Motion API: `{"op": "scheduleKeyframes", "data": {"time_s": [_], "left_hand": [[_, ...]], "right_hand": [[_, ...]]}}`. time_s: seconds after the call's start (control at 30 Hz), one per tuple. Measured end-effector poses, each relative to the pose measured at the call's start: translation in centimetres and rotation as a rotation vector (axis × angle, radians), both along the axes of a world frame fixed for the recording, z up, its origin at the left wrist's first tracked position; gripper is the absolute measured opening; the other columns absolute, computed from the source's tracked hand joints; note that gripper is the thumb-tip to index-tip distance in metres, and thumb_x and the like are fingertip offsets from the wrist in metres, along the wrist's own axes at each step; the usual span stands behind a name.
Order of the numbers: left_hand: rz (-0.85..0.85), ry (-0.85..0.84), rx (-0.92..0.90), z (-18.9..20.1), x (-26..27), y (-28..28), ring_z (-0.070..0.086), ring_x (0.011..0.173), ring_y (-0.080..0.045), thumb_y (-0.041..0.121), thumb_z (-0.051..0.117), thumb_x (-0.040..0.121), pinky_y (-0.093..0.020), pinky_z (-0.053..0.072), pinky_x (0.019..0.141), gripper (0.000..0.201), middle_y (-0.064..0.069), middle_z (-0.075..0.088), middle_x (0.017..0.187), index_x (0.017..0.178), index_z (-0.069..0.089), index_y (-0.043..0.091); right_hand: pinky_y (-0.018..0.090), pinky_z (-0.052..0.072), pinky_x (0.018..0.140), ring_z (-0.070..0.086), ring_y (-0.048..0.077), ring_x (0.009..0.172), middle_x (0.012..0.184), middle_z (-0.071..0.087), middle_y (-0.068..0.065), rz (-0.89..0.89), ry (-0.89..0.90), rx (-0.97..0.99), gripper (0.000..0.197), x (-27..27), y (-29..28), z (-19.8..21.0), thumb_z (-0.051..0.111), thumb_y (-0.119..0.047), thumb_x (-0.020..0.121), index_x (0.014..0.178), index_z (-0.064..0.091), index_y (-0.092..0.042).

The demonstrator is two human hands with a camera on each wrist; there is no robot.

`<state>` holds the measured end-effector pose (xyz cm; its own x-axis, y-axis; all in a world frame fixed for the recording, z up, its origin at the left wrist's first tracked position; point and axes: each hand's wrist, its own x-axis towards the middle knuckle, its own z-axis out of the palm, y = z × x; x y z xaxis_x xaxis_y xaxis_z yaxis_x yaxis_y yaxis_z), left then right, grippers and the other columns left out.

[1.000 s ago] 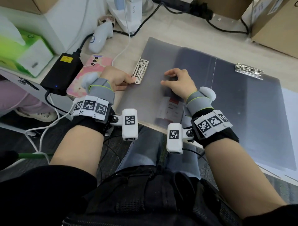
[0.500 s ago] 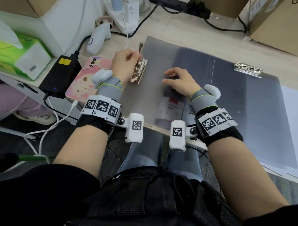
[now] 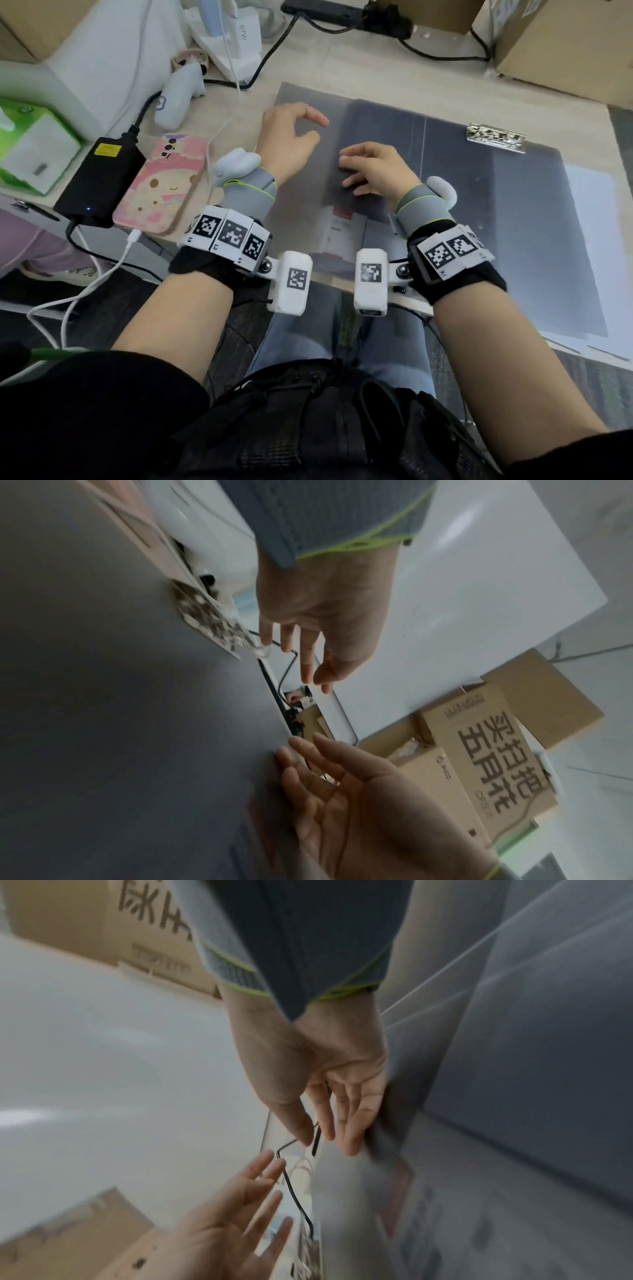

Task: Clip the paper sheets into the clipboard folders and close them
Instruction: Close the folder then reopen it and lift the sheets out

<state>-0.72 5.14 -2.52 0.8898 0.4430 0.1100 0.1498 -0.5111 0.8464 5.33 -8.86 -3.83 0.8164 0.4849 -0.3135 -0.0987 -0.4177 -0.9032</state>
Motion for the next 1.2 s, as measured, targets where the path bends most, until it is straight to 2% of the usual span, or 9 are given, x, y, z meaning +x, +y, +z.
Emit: {"op": "scheduleKeyframes", "data": {"time_s": [0.1,0.17,0.27,0.5,0.6,0.73,0.93,1.07,1.2], "left_hand": [[-0.093,0.039,-0.011,0.3,2.2,-2.6,0.061,0.105,-0.019,0.017,0.044,0.065,-0.026,0.045,0.092,0.042,-0.003,0.069,0.113,0.097,0.071,0.017],[-0.169,0.08,-0.034,0.0,3.7,-4.3,0.061,0.104,-0.021,0.014,0.048,0.069,-0.025,0.045,0.089,0.037,-0.002,0.069,0.108,0.098,0.071,0.017],[-0.262,0.169,-0.075,-0.6,7.8,-8.1,0.056,0.08,-0.014,0.011,0.055,0.077,-0.017,0.043,0.07,0.028,-0.002,0.065,0.094,0.099,0.071,0.014],[-0.298,0.201,-0.058,-2.0,14.4,-13.3,0.064,0.105,-0.029,0.013,0.056,0.085,-0.031,0.051,0.087,0.021,-0.013,0.071,0.108,0.101,0.069,0.01],[-0.277,0.195,-0.059,-2.0,17.1,-15.1,0.068,0.092,-0.032,0.017,0.057,0.086,-0.038,0.057,0.082,0.019,-0.015,0.07,0.102,0.1,0.068,0.01],[-0.207,0.187,-0.074,-2.4,19.6,-15.8,0.056,0.051,-0.019,0.024,0.065,0.081,-0.031,0.056,0.055,0.006,-0.007,0.065,0.08,0.079,0.062,0.02],[-0.192,0.291,0.005,-2.9,22.0,-15.2,0.054,0.04,-0.007,0.027,0.074,0.076,-0.014,0.045,0.041,0.019,0.006,0.062,0.062,0.061,0.062,0.025],[-0.18,0.336,0.037,-3.0,22.8,-15.4,0.061,0.05,-0.012,0.018,0.073,0.076,-0.024,0.055,0.058,0.026,0.003,0.062,0.058,0.055,0.058,0.021],[-0.187,0.373,0.194,-2.8,22.7,-16.1,0.063,0.062,-0.017,0.016,0.06,0.081,-0.027,0.056,0.074,0.03,0.009,0.048,0.024,0.052,0.051,0.018]], "right_hand": [[0.014,0.046,0.042,0.056,0.005,0.045,0.076,0.06,-0.001,-0.141,0.029,0.075,0.006,1.5,-3.0,0.8,0.055,-0.013,0.092,0.096,0.056,-0.016],[0.014,0.045,0.04,0.055,0.001,0.038,0.073,0.06,-0.002,-0.225,-0.014,0.067,0.011,2.9,-5.2,0.9,0.055,-0.011,0.09,0.082,0.057,-0.019],[0.013,0.044,0.038,0.053,-0.002,0.032,0.069,0.059,-0.001,-0.348,-0.043,0.021,0.021,6.0,-9.6,1.1,0.054,-0.01,0.089,0.072,0.054,-0.022],[0.016,0.044,0.035,0.048,0.001,0.023,0.058,0.054,0.003,-0.506,-0.054,-0.15,0.028,10.2,-14.1,0.0,0.064,-0.011,0.082,0.062,0.046,-0.019],[0.011,0.039,0.028,0.047,0.002,0.02,0.05,0.053,0.003,-0.502,-0.025,-0.187,0.032,11.5,-15.1,-0.4,0.07,-0.011,0.081,0.059,0.046,-0.014],[0.009,0.035,0.027,0.046,0.001,0.021,0.025,0.05,-0.006,-0.465,0.053,-0.186,0.035,12.3,-15.5,-0.9,0.076,-0.016,0.077,0.06,0.045,-0.016],[0.009,0.034,0.028,0.042,0.0,0.021,0.027,0.052,-0.005,-0.441,0.097,-0.173,0.038,13.1,-15.9,-1.4,0.075,-0.018,0.078,0.06,0.042,-0.017],[0.009,0.036,0.028,0.04,-0.001,0.02,0.026,0.051,-0.005,-0.429,0.108,-0.173,0.036,13.1,-15.8,-1.3,0.074,-0.017,0.079,0.059,0.043,-0.015],[0.009,0.036,0.028,0.04,-0.001,0.019,0.024,0.049,-0.005,-0.439,0.102,-0.193,0.037,12.9,-15.6,-1.0,0.074,-0.016,0.079,0.059,0.043,-0.015]]}}
